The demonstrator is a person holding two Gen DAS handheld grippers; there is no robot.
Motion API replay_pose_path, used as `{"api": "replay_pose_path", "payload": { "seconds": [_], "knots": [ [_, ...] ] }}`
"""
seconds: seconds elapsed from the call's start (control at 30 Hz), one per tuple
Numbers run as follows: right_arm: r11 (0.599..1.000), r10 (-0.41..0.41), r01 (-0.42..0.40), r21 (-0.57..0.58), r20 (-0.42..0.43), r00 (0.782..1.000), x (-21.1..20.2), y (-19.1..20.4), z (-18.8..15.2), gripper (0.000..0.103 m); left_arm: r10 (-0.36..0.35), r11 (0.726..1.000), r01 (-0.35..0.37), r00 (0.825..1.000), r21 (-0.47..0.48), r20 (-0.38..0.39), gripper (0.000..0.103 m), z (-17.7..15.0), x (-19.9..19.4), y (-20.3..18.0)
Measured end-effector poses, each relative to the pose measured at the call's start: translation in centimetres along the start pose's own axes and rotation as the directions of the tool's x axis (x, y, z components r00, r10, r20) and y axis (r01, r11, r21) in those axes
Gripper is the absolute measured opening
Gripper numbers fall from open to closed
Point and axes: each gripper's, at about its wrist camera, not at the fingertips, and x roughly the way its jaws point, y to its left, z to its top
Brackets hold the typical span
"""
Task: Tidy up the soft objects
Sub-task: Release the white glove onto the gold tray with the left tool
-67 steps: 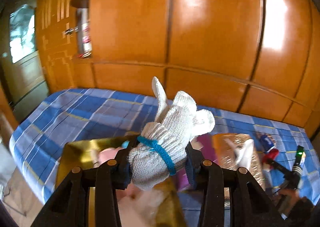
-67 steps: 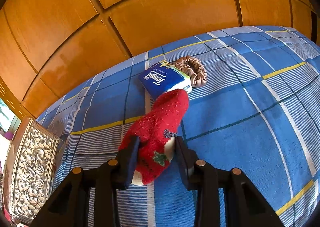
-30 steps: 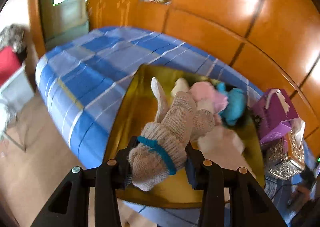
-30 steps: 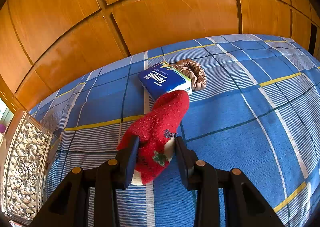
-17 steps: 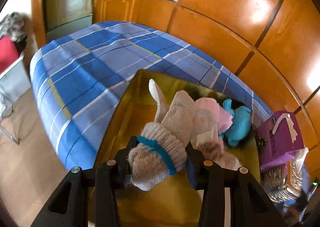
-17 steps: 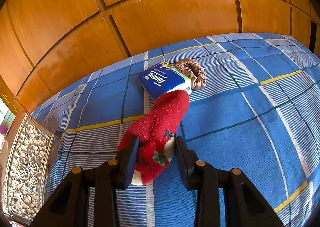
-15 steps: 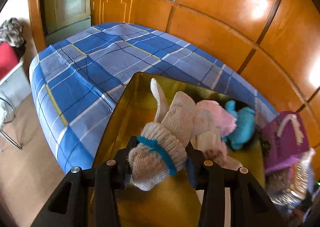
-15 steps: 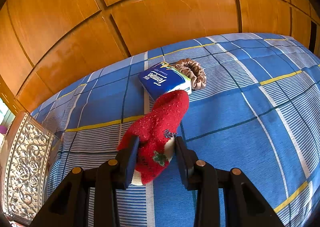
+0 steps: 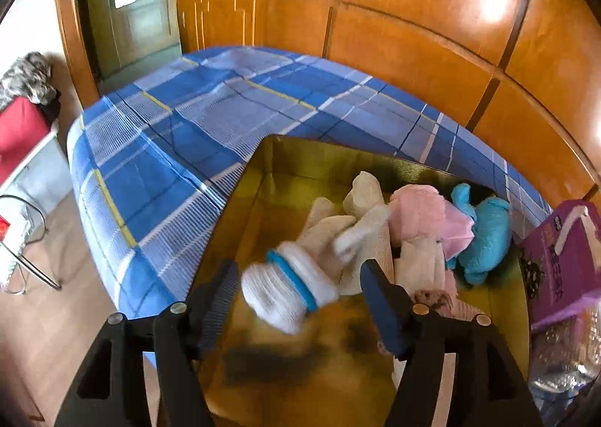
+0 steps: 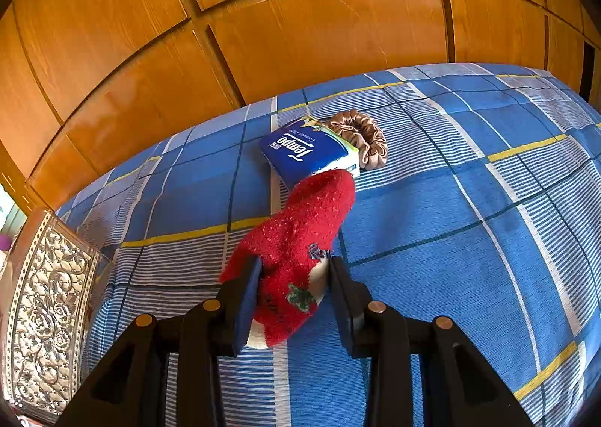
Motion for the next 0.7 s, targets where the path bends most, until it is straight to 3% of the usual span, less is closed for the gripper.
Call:
{"api": "replay_pose_path", "payload": {
  "seconds": [0.17, 0.4, 0.7],
  "knots": [
    [0.999, -0.027, 0.027, -0.022, -0.017, 0.999, 0.2, 0.7, 0.3, 0.034, -0.008, 0.997, 0.003, 0.998, 0.079, 0.063, 0.068, -1.4, -2.9, -1.1],
    [0.995, -0.063, 0.054, -0.089, -0.099, 0.993, 0.8, 2.5, 2.4, 0.015, -0.06, 0.988, 0.041, 0.99, 0.149, 0.124, 0.068, -2.4, -6.6, -2.8],
    [0.983, -0.096, 0.076, -0.164, -0.119, 0.988, 0.5, 4.7, 4.8, 0.013, -0.115, 0.973, 0.08, 0.981, 0.215, 0.158, 0.068, -3.2, -8.8, -4.7]
  ]
}}
